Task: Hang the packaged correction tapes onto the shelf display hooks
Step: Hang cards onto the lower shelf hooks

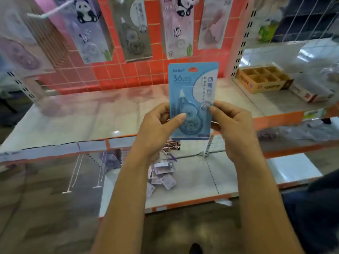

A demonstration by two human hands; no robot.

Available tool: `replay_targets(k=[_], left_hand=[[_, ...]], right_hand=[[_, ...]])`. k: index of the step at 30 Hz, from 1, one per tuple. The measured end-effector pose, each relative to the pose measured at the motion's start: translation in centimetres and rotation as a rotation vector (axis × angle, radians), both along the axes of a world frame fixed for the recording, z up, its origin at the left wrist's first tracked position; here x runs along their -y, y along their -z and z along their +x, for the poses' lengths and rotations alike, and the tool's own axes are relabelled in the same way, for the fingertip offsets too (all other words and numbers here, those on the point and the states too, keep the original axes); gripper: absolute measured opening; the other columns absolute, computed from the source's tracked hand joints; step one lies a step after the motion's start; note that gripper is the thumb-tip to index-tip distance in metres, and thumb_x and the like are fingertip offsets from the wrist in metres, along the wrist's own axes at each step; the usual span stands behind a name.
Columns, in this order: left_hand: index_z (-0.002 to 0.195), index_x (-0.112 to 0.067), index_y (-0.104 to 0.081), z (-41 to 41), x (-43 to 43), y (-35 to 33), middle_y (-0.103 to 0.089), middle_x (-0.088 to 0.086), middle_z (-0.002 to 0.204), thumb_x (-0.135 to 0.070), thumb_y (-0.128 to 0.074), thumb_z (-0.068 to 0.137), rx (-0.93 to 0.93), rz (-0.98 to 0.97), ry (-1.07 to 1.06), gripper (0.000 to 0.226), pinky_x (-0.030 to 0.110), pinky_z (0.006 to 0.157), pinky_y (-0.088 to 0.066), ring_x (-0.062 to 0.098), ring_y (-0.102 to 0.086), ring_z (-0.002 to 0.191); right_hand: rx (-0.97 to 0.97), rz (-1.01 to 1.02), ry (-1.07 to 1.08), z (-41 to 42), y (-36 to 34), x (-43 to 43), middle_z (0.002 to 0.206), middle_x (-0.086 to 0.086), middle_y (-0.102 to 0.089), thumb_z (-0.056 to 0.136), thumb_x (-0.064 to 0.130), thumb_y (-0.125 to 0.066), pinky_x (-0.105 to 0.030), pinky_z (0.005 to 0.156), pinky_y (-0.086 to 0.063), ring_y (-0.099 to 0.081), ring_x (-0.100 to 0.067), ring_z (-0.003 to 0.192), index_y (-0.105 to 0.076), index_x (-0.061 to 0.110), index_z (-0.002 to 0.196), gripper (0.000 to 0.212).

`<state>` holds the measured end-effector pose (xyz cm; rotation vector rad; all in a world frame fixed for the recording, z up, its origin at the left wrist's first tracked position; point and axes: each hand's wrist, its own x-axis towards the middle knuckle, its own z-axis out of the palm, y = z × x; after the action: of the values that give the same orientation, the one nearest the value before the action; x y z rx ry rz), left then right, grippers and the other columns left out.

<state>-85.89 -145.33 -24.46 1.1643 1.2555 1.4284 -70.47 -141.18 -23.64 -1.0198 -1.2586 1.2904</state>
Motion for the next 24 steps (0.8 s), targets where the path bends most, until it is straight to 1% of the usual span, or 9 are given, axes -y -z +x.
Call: replay_targets(k=[2, 5, 8, 10, 11, 14, 17, 20, 24], left_hand=[[0.101, -0.020, -0.064, -2.2, 1.7, 0.7, -0.073, 0.000, 0.097, -0.007, -0.062, 0.090, -0.007, -0.020, -0.004, 0.017, 0.038, 0.087, -0.056, 0.018, -0.069, 0.096], [0.103, -0.020, -0.063, -6.0, 4.5, 1.8, -0.074, -0.004, 0.098, -0.007, -0.062, 0.090, -0.011, -0.077, 0.022, 0.019, 0.033, 0.084, -0.057, 0.015, -0.069, 0.097], [0.104, -0.019, -0.063, -9.5, 6.8, 3.1, -0.074, -0.006, 0.098, -0.003, -0.063, 0.087, 0.009, -0.105, 0.056, 0.023, 0.027, 0.081, -0.057, 0.014, -0.070, 0.097], [0.105, -0.018, -0.062, -11.5, 8.0, 4.0, -0.073, -0.005, 0.099, -0.001, -0.064, 0.086, -0.023, -0.125, 0.094, 0.026, 0.024, 0.080, -0.056, 0.012, -0.070, 0.097], [0.105, -0.018, -0.062, -12.3, 8.5, 4.5, -0.072, -0.005, 0.100, 0.000, -0.064, 0.085, -0.036, -0.136, 0.117, 0.027, 0.024, 0.080, -0.056, 0.011, -0.069, 0.096], [0.106, -0.017, -0.060, -14.0, 9.7, 6.2, -0.070, -0.006, 0.100, 0.003, -0.065, 0.083, -0.068, -0.190, 0.177, 0.031, 0.021, 0.080, -0.055, 0.007, -0.069, 0.095], [0.109, -0.020, -0.059, -15.0, 10.3, 8.2, -0.069, -0.008, 0.103, 0.002, -0.066, 0.083, -0.101, -0.252, 0.205, 0.035, 0.019, 0.079, -0.055, 0.005, -0.069, 0.096], [0.112, -0.024, -0.059, -15.7, 10.8, 11.0, -0.069, -0.008, 0.109, -0.004, -0.068, 0.084, -0.153, -0.316, 0.219, 0.035, 0.026, 0.085, -0.056, 0.006, -0.068, 0.100], [0.118, -0.016, -0.061, -15.8, 11.0, 15.5, -0.071, -0.002, 0.112, -0.004, -0.069, 0.085, -0.152, -0.381, 0.177, 0.036, 0.039, 0.091, -0.055, 0.011, -0.068, 0.103]], right_hand=[[0.051, -0.001, -0.062, -1.5, 0.4, 1.1, 0.088, 0.001, -0.075, 0.092, 0.003, -0.056, -0.026, 0.071, -0.059, -0.071, -0.014, 0.081, -0.070, 0.010, 0.097, 0.016], [0.145, -0.013, -0.156, -4.1, 1.3, 3.1, 0.071, 0.012, -0.072, 0.089, 0.003, -0.059, -0.017, 0.060, -0.053, -0.067, -0.003, 0.067, -0.069, 0.020, 0.084, 0.020], [0.232, -0.016, -0.258, -6.7, 2.1, 4.9, 0.078, 0.014, -0.074, 0.089, 0.003, -0.059, -0.018, 0.066, -0.054, -0.068, -0.004, 0.076, -0.069, 0.025, 0.085, 0.024], [0.267, -0.009, -0.318, -8.3, 2.6, 6.0, 0.087, 0.014, -0.074, 0.089, 0.003, -0.060, -0.023, 0.073, -0.057, -0.069, -0.008, 0.087, -0.069, 0.026, 0.091, 0.025], [0.277, -0.008, -0.341, -9.1, 2.9, 6.5, 0.087, 0.015, -0.074, 0.088, 0.002, -0.059, -0.024, 0.074, -0.057, -0.069, -0.008, 0.088, -0.068, 0.025, 0.092, 0.026], [0.311, -0.038, -0.407, -10.6, 3.7, 7.3, 0.079, 0.019, -0.072, 0.087, -0.002, -0.058, -0.018, 0.068, -0.056, -0.068, -0.002, 0.080, -0.067, 0.022, 0.090, 0.026], [0.405, -0.059, -0.488, -11.5, 5.0, 7.5, 0.075, 0.028, -0.069, 0.086, 0.001, -0.060, -0.009, 0.065, -0.051, -0.066, 0.008, 0.079, -0.066, 0.027, 0.086, 0.026], [0.519, -0.079, -0.546, -12.3, 7.1, 7.4, 0.071, 0.034, -0.064, 0.086, 0.007, -0.062, -0.004, 0.060, -0.047, -0.060, 0.018, 0.078, -0.062, 0.035, 0.081, 0.029], [0.531, -0.145, -0.540, -12.8, 11.5, 7.3, 0.076, 0.030, -0.065, 0.086, 0.011, -0.064, -0.005, 0.061, -0.048, -0.062, 0.015, 0.078, -0.064, 0.034, 0.083, 0.023]])
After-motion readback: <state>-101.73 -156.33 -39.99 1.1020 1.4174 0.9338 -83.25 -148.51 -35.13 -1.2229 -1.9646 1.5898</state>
